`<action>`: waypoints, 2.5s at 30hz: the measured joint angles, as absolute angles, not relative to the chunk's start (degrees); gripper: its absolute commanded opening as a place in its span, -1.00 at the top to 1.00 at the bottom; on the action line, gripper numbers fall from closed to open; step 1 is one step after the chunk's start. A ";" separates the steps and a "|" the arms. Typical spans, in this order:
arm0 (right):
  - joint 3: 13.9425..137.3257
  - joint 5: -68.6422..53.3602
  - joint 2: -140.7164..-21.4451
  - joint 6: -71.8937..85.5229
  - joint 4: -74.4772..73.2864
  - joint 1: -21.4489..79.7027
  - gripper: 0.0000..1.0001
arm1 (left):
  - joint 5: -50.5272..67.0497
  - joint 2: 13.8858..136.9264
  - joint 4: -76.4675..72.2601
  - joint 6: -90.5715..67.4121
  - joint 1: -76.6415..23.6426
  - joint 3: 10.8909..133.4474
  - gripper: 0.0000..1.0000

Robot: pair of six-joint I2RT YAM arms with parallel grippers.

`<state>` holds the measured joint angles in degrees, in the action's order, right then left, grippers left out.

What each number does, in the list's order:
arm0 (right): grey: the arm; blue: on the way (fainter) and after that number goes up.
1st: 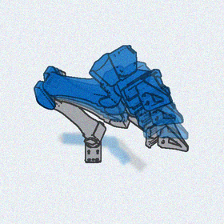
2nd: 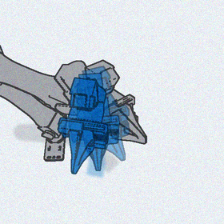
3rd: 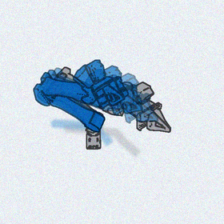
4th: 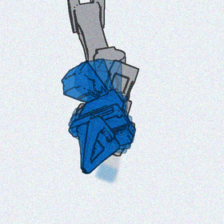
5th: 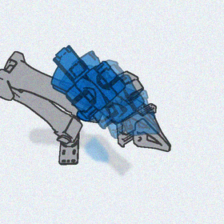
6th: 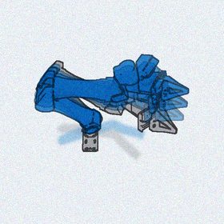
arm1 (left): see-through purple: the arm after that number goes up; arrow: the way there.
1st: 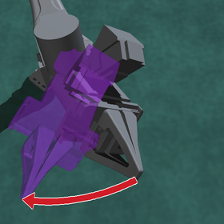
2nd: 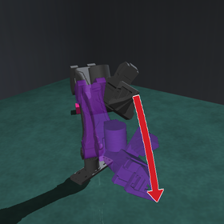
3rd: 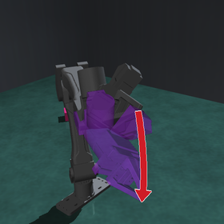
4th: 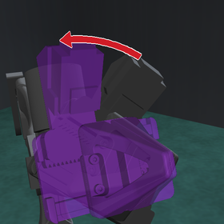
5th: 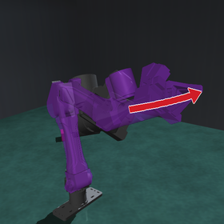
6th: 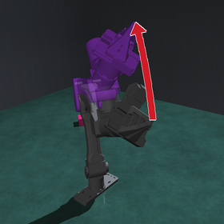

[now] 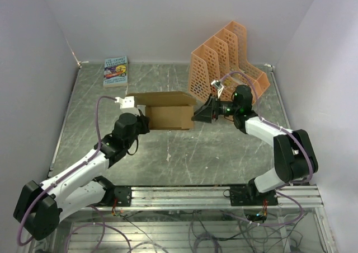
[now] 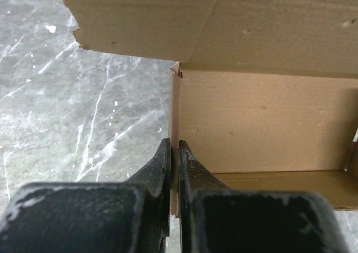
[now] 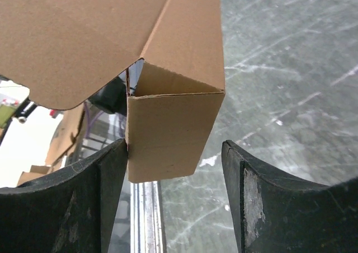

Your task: Fold the paper box

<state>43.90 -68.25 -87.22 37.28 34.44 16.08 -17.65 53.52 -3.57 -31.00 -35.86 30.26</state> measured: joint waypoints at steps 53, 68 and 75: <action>52.73 -14.46 -93.54 5.96 0.03 28.21 0.17 | -42.50 77.10 7.11 -49.60 -53.84 40.88 0.75; 52.73 -14.13 -93.23 4.84 -1.58 28.23 -0.09 | -42.98 78.30 7.01 -50.41 -53.87 40.88 0.74; 52.73 -14.13 -93.23 4.43 -1.67 28.21 -0.14 | -43.38 78.76 7.16 -50.41 -53.87 40.88 0.73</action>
